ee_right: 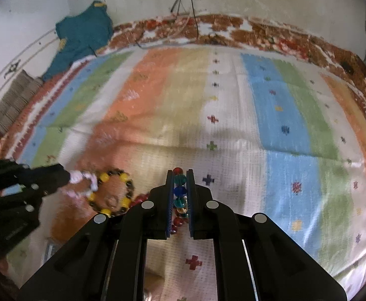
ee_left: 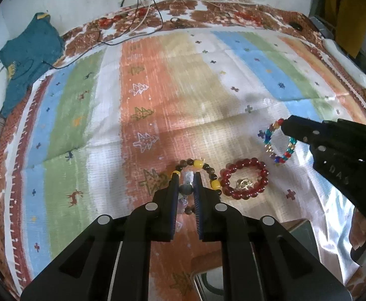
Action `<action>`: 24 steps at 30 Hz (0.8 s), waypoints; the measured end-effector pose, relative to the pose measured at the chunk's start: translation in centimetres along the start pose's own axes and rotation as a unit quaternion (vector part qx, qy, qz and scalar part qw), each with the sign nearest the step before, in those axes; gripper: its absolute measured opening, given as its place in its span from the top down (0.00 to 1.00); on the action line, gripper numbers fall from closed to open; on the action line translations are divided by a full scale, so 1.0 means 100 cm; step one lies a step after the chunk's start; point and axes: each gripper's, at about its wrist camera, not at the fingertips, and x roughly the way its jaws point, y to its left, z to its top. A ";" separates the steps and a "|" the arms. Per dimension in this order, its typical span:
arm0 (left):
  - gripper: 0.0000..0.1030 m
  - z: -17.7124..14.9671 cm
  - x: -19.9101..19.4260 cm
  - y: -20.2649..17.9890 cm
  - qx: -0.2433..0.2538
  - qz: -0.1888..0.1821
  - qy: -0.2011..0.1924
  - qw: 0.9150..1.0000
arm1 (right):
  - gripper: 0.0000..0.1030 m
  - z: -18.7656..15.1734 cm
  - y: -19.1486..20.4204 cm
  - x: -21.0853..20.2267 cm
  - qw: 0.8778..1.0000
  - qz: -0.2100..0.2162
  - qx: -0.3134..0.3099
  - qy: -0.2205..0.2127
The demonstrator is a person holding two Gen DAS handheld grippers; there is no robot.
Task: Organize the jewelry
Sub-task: 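Grasp pink-white crystal bracelet with left gripper while right gripper grasps multicolour bead bracelet, then carry both bracelets over the silver tin and open both grippers to release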
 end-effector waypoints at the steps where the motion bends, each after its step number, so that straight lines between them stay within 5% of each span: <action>1: 0.89 -0.001 -0.003 0.000 -0.004 -0.001 -0.004 1.000 | 0.90 0.001 0.001 -0.004 1.000 0.001 -0.003 -0.004; 24: 0.89 -0.025 -0.086 -0.017 -0.013 -0.042 -0.077 0.996 | 0.90 -0.018 0.022 -0.085 0.996 0.026 -0.026 -0.077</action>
